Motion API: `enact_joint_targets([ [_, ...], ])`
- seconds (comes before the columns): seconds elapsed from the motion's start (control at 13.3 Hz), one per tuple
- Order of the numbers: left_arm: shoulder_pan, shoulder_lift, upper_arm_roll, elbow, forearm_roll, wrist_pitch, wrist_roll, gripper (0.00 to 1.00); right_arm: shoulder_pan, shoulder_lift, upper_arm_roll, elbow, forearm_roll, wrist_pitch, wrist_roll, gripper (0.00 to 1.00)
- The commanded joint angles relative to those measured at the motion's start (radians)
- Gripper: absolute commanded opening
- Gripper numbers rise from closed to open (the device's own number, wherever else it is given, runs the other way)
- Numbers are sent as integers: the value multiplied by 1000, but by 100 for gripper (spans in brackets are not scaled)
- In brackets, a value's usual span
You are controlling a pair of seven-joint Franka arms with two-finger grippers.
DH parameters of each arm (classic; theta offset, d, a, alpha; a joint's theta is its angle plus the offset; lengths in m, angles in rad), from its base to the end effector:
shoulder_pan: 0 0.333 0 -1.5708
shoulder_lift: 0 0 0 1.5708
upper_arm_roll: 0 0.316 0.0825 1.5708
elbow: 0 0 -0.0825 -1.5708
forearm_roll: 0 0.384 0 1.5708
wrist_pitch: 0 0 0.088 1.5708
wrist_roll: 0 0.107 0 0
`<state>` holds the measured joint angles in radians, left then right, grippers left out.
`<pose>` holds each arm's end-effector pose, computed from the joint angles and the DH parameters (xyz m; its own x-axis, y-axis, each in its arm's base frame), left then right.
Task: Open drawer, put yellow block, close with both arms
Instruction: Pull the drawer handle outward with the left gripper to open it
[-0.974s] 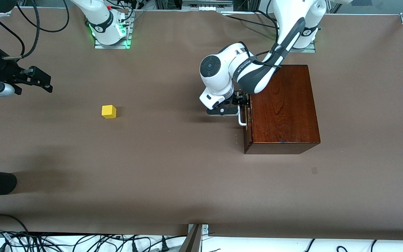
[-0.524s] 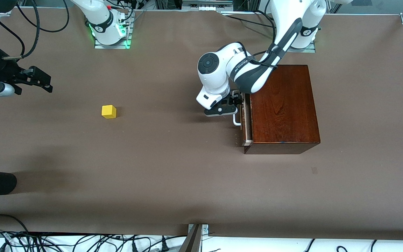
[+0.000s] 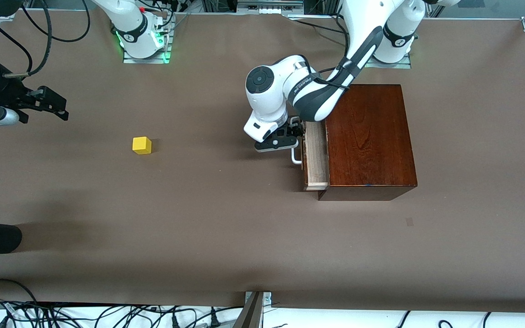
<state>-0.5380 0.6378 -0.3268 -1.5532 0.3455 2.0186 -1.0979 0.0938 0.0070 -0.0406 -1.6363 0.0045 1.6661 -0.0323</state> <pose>0.4835 -0.4878 0.2789 0.9940 0.1068 0.0231 0.1091 -0.9803 -0.1647 0.5633 0.0305 0.5979 0.9961 0.0850 0.0229 0.0851 -0.9964 -0.0035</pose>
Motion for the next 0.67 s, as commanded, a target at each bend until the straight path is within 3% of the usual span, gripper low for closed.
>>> enact_joint_targets([
  [0.0, -20, 51, -5, 90, -30, 52, -16, 100, -8, 2, 4, 12, 5, -12, -8, 100],
  [0.6, -45, 43, -5, 100, -23, 46, -5, 100, -8, 2, 5, 13, 5, -12, -5, 100],
])
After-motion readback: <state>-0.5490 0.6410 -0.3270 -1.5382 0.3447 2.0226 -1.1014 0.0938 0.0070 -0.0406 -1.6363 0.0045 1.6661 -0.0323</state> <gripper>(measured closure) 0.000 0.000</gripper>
